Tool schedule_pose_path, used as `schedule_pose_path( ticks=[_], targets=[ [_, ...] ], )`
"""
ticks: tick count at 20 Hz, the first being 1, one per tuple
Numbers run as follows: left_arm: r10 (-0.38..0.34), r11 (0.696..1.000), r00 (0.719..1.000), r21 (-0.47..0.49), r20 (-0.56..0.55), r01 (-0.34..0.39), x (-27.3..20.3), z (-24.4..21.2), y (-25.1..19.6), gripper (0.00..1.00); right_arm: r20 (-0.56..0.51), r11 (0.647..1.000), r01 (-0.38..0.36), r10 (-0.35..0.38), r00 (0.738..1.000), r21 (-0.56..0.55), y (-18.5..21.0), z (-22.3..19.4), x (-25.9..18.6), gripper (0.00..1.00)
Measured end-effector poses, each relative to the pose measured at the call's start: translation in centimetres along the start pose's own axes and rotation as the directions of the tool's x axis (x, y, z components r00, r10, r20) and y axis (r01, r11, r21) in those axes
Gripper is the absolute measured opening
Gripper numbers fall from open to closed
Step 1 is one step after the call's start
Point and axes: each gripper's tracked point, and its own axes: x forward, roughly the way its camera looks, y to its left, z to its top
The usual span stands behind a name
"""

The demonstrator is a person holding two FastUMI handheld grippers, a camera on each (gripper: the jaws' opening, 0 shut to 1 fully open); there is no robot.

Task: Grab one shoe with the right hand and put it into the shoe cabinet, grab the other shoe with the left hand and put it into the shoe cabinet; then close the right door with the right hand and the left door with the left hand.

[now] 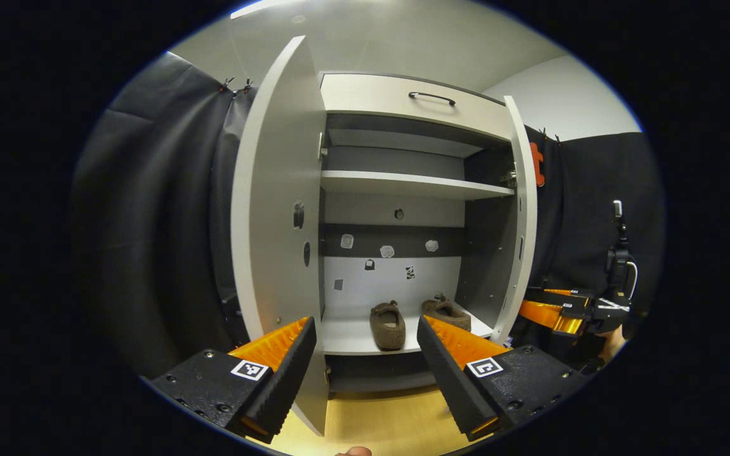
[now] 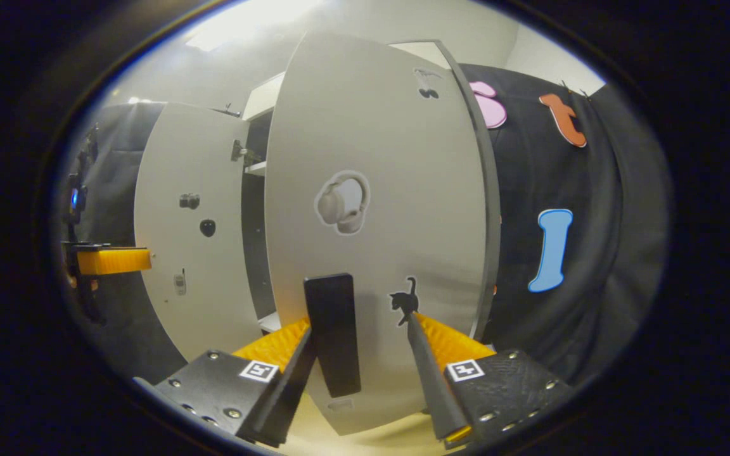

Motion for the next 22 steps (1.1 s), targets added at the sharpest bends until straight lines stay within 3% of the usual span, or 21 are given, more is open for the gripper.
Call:
schedule_pose_path(
  ticks=[3,14,20,21,22],
  targets=[
    [0.034,0.999,0.999,-0.008,0.018,-0.034,-1.5,0.5,1.5,0.98,0.001,1.0,-0.001,0.001,1.0,0.02,0.7,-0.2,1.3,0.99],
    [0.259,0.965,0.966,-0.05,0.016,-0.258,-5.2,-0.8,11.6,0.96,0.018,0.999,0.035,-0.036,0.999,0.029,2.5,-0.3,4.7,1.0],
    [0.275,0.96,0.961,-0.038,-0.027,-0.276,-3.6,-2.9,14.8,0.93,0.009,0.997,0.069,-0.07,0.998,0.043,2.7,0.0,5.6,1.0],
    [0.265,0.963,0.964,-0.034,-0.031,-0.266,-3.2,-3.2,15.0,0.99,0.013,0.996,0.075,-0.075,0.997,0.043,2.7,0.0,5.5,1.0],
    [0.255,0.966,0.966,-0.029,-0.036,-0.256,-2.7,-3.4,15.1,0.93,0.019,0.996,0.076,-0.077,0.997,0.047,2.8,0.0,5.3,0.99]
  ],
)
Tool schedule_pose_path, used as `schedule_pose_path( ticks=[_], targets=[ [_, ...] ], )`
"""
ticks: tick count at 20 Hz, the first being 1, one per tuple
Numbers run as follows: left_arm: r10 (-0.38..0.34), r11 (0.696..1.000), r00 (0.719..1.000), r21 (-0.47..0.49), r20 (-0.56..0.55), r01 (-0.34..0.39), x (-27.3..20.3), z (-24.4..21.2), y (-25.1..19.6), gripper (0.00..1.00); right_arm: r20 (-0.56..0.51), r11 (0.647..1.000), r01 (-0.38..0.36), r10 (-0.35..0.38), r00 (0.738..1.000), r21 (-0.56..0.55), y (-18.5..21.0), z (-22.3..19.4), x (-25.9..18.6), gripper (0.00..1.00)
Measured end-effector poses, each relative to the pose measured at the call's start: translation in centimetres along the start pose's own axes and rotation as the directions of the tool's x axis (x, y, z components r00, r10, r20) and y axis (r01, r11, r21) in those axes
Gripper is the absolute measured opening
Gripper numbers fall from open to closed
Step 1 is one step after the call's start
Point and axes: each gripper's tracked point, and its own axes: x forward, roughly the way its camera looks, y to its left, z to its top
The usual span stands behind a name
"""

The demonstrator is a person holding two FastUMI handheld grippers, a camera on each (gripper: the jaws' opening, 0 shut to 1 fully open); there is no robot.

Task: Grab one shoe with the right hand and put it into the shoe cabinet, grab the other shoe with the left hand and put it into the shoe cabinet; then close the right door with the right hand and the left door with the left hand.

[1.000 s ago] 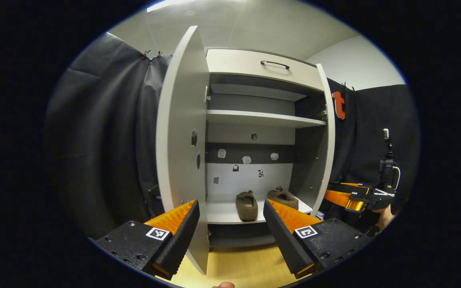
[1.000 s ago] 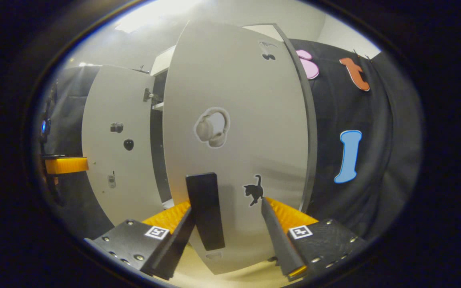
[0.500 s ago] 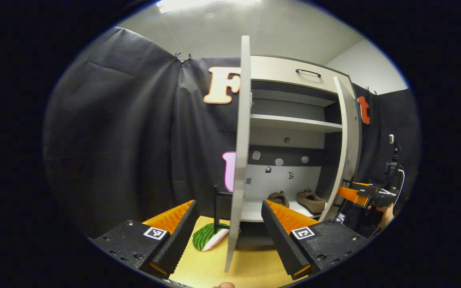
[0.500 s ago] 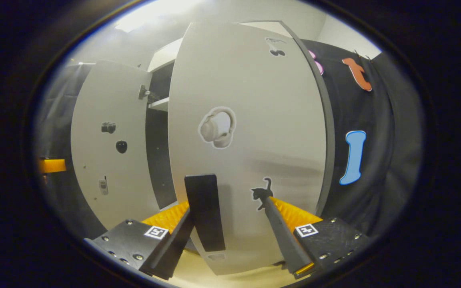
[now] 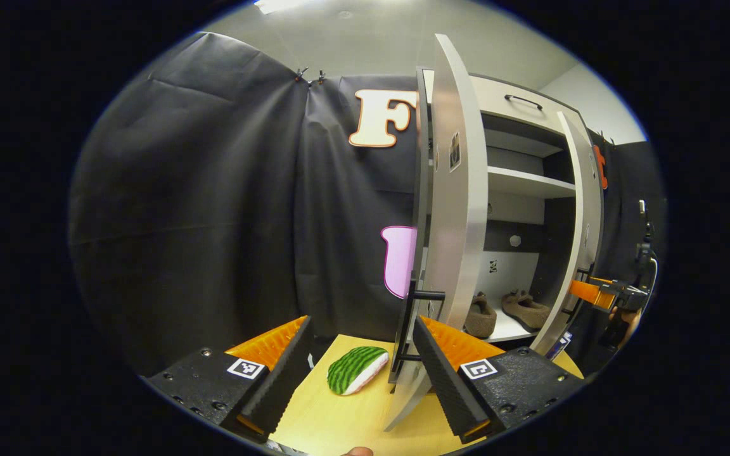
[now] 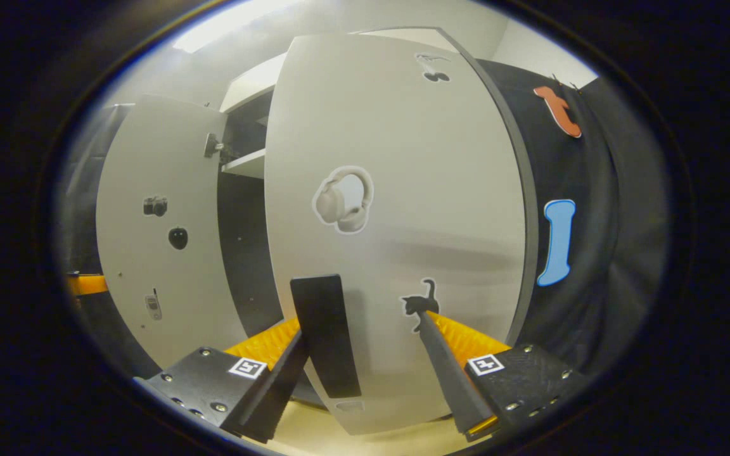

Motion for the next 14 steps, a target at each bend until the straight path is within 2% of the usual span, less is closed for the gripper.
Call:
schedule_pose_path(
  ticks=[2,4,5,8,12,14],
  targets=[
    [-0.006,1.0,1.0,0.009,-0.013,0.006,1.0,-0.5,0.2,0.96,0.019,1.0,-0.005,0.004,1.0,0.015,0.2,0.0,-0.5,1.0],
    [-0.039,0.999,0.999,0.008,-0.019,0.039,1.6,-0.7,-0.5,0.94,0.027,1.0,-0.006,0.006,1.0,0.021,0.3,0.2,-1.0,0.97],
    [-0.063,0.998,0.998,0.005,-0.023,0.063,1.5,-0.9,-0.7,0.93,0.031,1.0,-0.003,0.002,1.0,0.019,0.4,0.2,-1.1,0.99],
    [-0.083,0.996,0.996,0.026,-0.024,0.084,2.2,-1.1,-0.8,0.92,0.043,1.0,0.01,-0.01,0.999,0.006,0.4,0.4,-1.4,1.0],
    [-0.145,0.989,0.989,0.004,-0.029,0.146,2.6,-1.3,-1.8,0.99,0.059,0.999,0.052,-0.051,0.997,-0.014,-0.8,0.7,-2.1,0.99],
    [-0.168,0.986,0.985,0.005,-0.032,0.168,2.5,-1.3,-2.3,0.93,0.066,0.998,0.057,-0.057,0.996,0.008,-1.1,1.0,-2.3,1.0]
  ],
)
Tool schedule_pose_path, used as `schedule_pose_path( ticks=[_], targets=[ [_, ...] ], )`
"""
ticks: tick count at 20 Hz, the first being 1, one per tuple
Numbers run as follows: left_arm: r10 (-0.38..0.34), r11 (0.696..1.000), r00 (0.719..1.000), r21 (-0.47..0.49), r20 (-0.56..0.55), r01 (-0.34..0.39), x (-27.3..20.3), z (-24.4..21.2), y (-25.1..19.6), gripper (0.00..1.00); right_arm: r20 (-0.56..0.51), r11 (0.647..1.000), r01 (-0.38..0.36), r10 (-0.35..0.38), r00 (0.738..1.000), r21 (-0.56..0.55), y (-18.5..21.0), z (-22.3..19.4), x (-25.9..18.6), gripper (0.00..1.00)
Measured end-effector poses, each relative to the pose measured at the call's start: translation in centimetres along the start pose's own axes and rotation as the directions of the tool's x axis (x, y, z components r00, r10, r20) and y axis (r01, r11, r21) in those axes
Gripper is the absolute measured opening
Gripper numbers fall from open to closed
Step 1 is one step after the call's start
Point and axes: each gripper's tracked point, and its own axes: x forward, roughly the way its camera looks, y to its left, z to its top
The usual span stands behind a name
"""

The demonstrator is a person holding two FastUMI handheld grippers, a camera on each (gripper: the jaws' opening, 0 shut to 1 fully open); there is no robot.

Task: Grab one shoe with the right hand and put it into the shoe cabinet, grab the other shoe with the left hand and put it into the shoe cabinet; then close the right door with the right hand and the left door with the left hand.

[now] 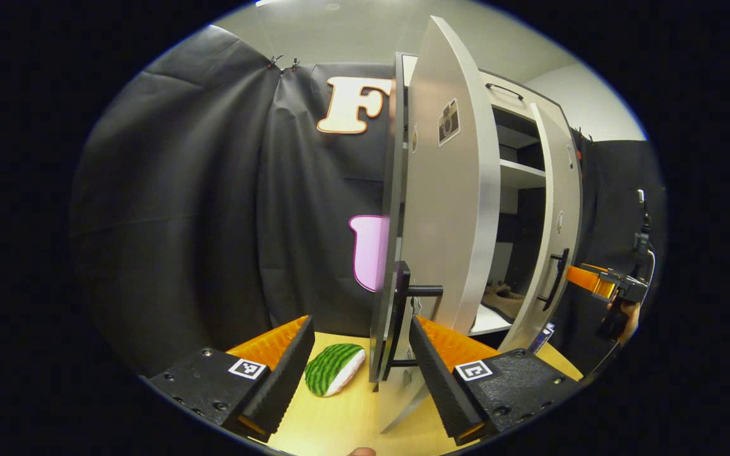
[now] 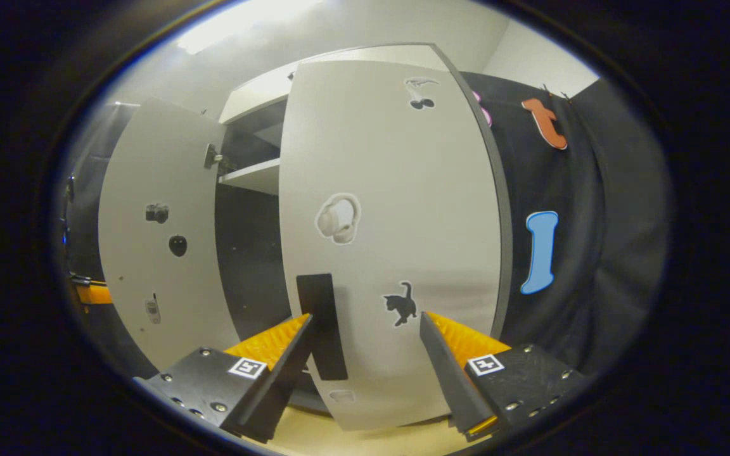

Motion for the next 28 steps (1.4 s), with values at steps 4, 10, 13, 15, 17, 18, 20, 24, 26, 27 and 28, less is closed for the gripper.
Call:
schedule_pose_path(
  ticks=[4,10,13,15,17,18,20,24,26,27,28],
  targets=[
    [-0.067,0.998,0.998,-0.016,-0.004,0.067,0.5,-0.2,-2.8,0.93,0.006,0.999,0.018,-0.019,1.0,0.03,-0.8,0.3,-0.5,1.0],
    [-0.139,0.99,0.99,-0.017,-0.002,0.139,1.3,-0.5,-6.9,0.93,-0.005,0.999,0.038,-0.038,0.999,0.034,-1.9,-0.1,-2.1,0.99],
    [-0.164,0.986,0.986,0.006,-0.025,0.165,1.9,-1.2,-8.9,0.93,-0.011,0.997,0.052,-0.052,0.999,0.048,-2.6,-0.4,-2.8,0.99],
    [-0.171,0.985,0.985,0.024,-0.028,0.171,2.2,-1.2,-9.8,0.93,-0.013,0.996,0.064,-0.064,0.998,0.057,-3.3,-0.6,-3.4,0.99],
    [-0.184,0.983,0.982,0.016,-0.029,0.184,2.6,-1.4,-10.7,0.88,-0.012,0.995,0.077,-0.076,0.997,0.061,-4.1,-0.5,-3.8,0.99],
    [-0.194,0.981,0.981,0.008,-0.026,0.194,2.9,-1.4,-11.0,0.88,-0.011,0.995,0.083,-0.082,0.997,0.063,-4.5,-0.3,-3.9,0.99],
    [-0.21,0.978,0.977,-0.012,-0.027,0.21,3.9,-1.5,-11.9,0.93,-0.004,0.993,0.095,-0.095,0.996,0.067,-5.3,0.0,-4.4,0.99],
    [-0.177,0.984,0.984,0.003,-0.013,0.177,5.1,-1.1,-12.7,0.93,0.005,0.99,0.128,-0.129,0.992,0.067,-6.9,0.4,-5.9,0.99],
    [-0.173,0.985,0.985,0.019,-0.003,0.173,5.7,-1.0,-13.2,0.99,0.007,0.987,0.146,-0.147,0.989,0.07,-7.9,0.5,-6.7,0.99],
    [-0.176,0.984,0.984,0.026,-0.002,0.176,5.9,-1.1,-13.5,0.99,0.006,0.986,0.154,-0.154,0.988,0.071,-8.4,0.5,-6.9,0.99],
    [-0.175,0.984,0.984,0.028,0.004,0.175,6.1,-1.0,-13.8,0.99,0.006,0.984,0.163,-0.163,0.987,0.074,-8.9,0.6,-7.2,0.99]
  ],
)
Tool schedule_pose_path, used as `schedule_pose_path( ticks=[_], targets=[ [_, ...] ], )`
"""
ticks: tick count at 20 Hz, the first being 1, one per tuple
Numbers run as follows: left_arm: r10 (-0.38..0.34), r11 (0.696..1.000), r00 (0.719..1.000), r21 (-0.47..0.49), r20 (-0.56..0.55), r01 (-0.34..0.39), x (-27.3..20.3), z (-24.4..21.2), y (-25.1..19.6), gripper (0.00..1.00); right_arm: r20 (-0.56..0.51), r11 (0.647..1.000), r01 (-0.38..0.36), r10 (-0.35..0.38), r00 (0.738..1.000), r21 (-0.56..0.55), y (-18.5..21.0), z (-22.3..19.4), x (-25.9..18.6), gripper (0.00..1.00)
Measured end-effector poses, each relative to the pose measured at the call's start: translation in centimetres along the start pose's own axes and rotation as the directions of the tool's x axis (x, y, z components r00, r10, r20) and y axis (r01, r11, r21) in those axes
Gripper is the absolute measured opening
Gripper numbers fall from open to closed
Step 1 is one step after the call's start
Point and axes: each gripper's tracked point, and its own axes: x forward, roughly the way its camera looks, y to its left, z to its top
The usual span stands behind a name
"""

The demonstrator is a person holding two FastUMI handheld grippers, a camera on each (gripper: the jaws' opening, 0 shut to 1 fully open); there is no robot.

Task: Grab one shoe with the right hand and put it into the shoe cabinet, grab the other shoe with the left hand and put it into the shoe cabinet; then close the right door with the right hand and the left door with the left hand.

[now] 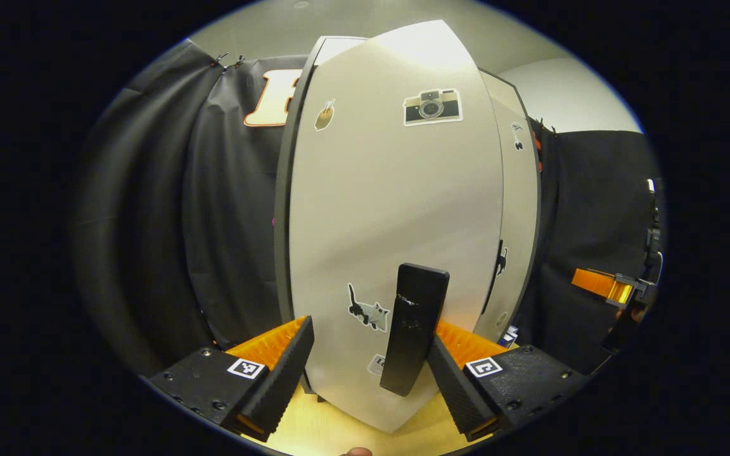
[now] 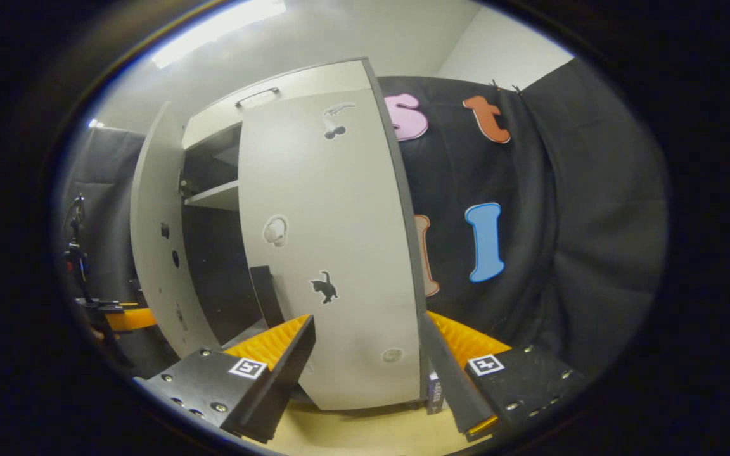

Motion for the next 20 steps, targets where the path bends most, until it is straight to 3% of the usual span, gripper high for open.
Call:
schedule_pose_path(
  ticks=[20],
  targets=[
    [0.011,1.0,1.0,0.004,0.004,-0.011,5.1,0.2,-3.6,1.0,0.007,0.993,0.115,-0.115,0.993,-0.002,-6.9,0.7,-4.9,1.0]
  ],
)
